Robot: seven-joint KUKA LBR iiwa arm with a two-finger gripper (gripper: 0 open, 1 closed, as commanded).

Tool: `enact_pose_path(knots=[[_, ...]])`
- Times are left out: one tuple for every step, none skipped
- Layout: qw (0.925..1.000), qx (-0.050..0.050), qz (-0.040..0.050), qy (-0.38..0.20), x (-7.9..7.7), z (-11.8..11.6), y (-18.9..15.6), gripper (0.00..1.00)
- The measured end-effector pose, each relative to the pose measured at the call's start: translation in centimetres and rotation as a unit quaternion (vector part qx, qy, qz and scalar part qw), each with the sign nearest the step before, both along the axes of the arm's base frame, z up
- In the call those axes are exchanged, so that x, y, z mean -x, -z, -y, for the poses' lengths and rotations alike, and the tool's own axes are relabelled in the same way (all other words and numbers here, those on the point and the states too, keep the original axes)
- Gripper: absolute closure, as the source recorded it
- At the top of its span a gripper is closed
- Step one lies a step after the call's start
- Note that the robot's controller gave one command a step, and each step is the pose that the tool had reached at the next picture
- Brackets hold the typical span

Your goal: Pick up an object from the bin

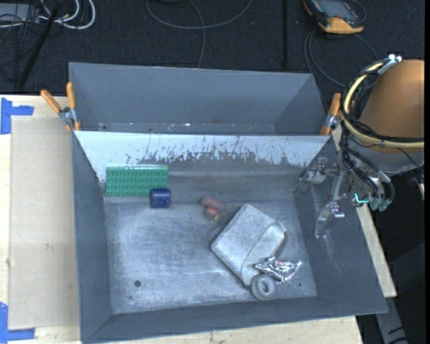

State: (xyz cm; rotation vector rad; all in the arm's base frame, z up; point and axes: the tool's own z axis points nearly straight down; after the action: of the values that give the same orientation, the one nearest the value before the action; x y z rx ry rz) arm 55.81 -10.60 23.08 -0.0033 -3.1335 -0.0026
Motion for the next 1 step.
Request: enact_pose_path(knots=[[0.9943, 0.0, -0.0007, 0.107, 4.38, -3.64, 10.72, 0.0]])
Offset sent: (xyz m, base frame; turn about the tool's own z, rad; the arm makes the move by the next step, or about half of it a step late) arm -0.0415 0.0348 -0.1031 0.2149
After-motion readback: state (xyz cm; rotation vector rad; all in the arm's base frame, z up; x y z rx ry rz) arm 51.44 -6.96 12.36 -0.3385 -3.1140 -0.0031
